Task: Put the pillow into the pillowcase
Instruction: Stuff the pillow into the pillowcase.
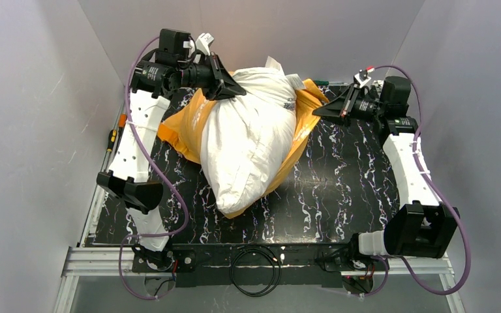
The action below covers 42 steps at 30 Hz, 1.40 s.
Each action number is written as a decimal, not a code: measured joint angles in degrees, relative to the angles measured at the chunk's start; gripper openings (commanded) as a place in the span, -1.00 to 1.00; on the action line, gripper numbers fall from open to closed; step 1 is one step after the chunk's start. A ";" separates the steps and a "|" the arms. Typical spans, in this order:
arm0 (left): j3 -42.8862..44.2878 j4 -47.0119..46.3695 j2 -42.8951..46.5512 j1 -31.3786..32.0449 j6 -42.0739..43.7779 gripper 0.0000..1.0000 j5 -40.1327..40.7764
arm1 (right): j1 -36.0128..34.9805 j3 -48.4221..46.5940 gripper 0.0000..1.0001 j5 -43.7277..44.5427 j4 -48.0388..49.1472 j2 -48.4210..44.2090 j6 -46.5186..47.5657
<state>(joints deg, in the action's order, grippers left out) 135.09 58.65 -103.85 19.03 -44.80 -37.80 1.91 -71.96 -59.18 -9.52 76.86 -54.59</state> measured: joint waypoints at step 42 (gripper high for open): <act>-5.18 -12.63 -2.99 5.38 -16.61 -1.00 0.24 | -28.52 0.09 0.06 24.39 17.70 17.11 -9.42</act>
<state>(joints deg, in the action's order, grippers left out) 129.91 46.02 -106.85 24.40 -61.41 -37.56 -26.61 -71.88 -34.79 8.19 93.97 -64.01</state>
